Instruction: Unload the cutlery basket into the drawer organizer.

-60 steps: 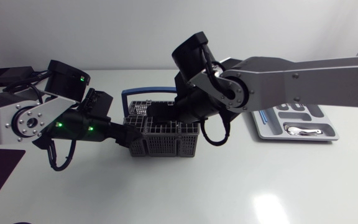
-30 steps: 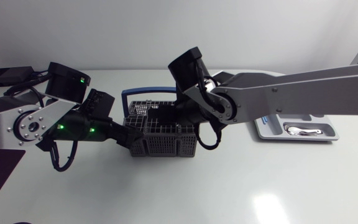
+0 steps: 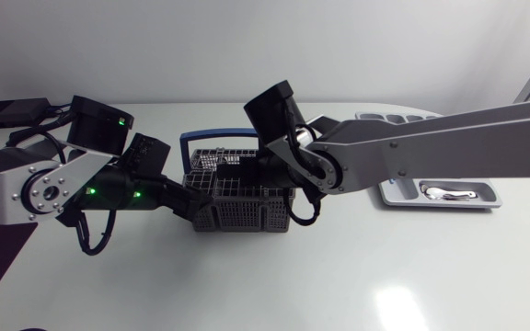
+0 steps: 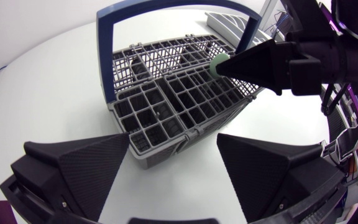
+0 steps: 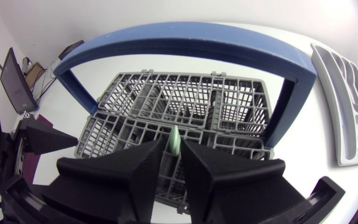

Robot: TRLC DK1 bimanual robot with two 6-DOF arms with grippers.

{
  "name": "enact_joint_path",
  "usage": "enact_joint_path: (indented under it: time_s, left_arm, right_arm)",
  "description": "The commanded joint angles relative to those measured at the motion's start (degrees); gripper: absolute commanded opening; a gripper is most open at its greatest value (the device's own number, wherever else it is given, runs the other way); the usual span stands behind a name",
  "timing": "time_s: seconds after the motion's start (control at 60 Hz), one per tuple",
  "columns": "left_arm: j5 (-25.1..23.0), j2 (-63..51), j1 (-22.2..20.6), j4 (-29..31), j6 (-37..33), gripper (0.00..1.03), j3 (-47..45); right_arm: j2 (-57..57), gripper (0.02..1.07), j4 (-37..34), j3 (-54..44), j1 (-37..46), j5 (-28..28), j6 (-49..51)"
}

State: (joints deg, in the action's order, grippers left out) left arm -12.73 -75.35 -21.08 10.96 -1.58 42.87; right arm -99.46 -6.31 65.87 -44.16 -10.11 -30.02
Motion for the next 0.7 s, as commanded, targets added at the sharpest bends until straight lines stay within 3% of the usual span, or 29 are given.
enact_joint_path:
  time_s: [0.0, 0.083, 0.267, 0.683]
  left_arm:
    - [-0.19, -0.06, -0.72, 0.38, -0.7, 0.99, -2.62]
    - [-0.19, 0.03, -0.8, 0.38, -0.7, 0.99, -2.79]
    - [-0.19, 0.12, -0.89, 0.2, -0.79, 0.99, -3.41]
    - [-0.19, 0.29, -1.16, 0.11, -0.52, 0.99, -4.29]
  right_arm:
    - [-1.61, 0.2, 1.47, -1.79, -0.22, -0.88, -0.48]
    - [-1.7, 0.13, 2.53, -2.23, -0.22, -1.49, -0.21]
    - [-1.79, 0.08, 3.93, -3.02, -0.31, -2.9, 0.75]
    - [0.5, 0.08, 6.39, -5.05, -1.1, -2.55, 1.9]
